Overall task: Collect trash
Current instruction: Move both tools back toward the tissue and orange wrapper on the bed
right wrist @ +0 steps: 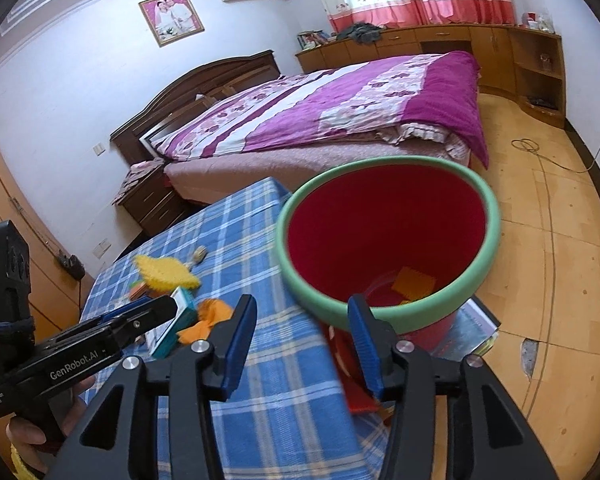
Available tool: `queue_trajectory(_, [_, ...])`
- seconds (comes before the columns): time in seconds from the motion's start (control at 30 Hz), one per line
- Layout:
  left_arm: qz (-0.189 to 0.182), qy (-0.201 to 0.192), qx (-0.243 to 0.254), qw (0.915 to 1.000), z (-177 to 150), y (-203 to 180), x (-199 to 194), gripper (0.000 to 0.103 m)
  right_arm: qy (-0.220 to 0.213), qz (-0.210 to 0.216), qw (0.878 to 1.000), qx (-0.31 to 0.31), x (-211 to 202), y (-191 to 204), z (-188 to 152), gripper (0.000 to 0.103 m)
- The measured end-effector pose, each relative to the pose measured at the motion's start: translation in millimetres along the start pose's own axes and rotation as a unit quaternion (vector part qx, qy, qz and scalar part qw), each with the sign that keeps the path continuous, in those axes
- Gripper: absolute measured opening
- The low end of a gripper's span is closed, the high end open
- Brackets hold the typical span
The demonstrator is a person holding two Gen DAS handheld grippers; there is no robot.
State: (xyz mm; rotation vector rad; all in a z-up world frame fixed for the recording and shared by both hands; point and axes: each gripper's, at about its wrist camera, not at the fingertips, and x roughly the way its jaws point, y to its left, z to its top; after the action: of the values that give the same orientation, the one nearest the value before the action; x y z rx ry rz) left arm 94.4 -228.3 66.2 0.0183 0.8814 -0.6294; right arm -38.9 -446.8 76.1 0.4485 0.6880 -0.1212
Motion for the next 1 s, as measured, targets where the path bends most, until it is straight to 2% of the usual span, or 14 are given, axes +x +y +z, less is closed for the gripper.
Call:
queue_trajectory(0.6, [0.031, -0.032, -0.059, 0.9973, -26, 63, -46, 0.041, 0.027, 0.021, 0.999, -0.032, 6, 62, -25, 0.054])
queue_trajectory(1.0, [0.057, -0.039, -0.094, 0.9932, -37, 103, -56, 0.041, 0.042, 0.019, 0.998, -0.046, 21, 81, -31, 0.057])
